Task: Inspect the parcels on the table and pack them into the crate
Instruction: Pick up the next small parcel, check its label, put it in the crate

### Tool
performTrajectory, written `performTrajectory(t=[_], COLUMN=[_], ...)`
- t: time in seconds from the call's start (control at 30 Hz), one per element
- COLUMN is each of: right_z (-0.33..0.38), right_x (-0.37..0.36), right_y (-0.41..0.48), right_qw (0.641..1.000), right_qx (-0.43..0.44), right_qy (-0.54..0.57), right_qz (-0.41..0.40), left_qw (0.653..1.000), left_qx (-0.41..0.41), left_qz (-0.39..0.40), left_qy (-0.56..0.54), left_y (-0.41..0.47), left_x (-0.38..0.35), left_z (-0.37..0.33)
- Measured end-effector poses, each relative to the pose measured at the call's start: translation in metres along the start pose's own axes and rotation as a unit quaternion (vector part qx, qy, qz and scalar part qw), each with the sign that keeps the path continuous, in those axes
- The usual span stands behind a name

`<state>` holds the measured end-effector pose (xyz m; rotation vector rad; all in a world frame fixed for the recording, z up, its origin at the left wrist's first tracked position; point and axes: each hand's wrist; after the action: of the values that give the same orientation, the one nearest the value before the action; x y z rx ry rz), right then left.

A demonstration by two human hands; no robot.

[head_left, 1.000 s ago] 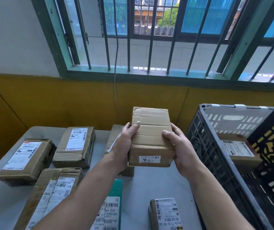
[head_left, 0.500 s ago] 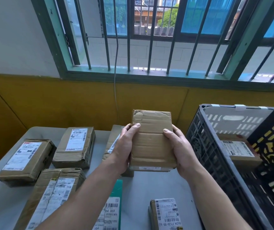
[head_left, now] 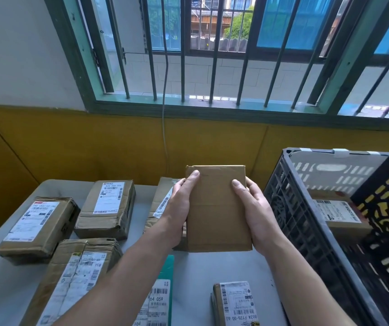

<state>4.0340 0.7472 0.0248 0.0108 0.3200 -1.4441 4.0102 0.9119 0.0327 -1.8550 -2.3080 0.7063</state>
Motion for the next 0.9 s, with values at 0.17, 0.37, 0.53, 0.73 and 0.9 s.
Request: performTrajectory(t=[0.17, 0.37, 0.53, 0.73, 0.9], right_z=[-0.003, 0.003, 0.003, 0.006, 0.004], right_x=[0.001, 0.0, -0.001, -0.005, -0.004], right_y=[-0.002, -0.002, -0.004, -0.004, -0.003], right_qw=[0.999, 0.998, 0.997, 0.997, 0.996], right_qx=[0.017, 0.03, 0.044, 0.047, 0.059], right_qy=[-0.03, -0.056, -0.045, -0.045, -0.045], right_qz=[0.008, -0.024, -0.033, -0.043, -0.047], left_qw=[0.999, 1.0, 0.999, 0.995, 0.994], left_qx=[0.024, -0.009, -0.034, -0.089, -0.097], left_qz=[-0.001, 0.002, 0.014, 0.046, 0.036], left_qy=[-0.035, -0.029, -0.034, -0.022, -0.029], left_y=[-0.001, -0.005, -0.008, -0.004, 0.002], left_x=[-0.001, -0.005, -0.002, -0.001, -0.001], left_z=[-0.004, -0.001, -0.001, 0.002, 0.002])
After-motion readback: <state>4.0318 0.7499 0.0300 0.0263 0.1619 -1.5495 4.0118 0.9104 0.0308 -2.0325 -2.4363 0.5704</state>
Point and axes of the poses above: each hand's wrist, its own y-axis towards the middle knuckle, its own x-axis out of the back of the hand, z = x × y, and after that the axes turned 1 degree about -z, right-handed
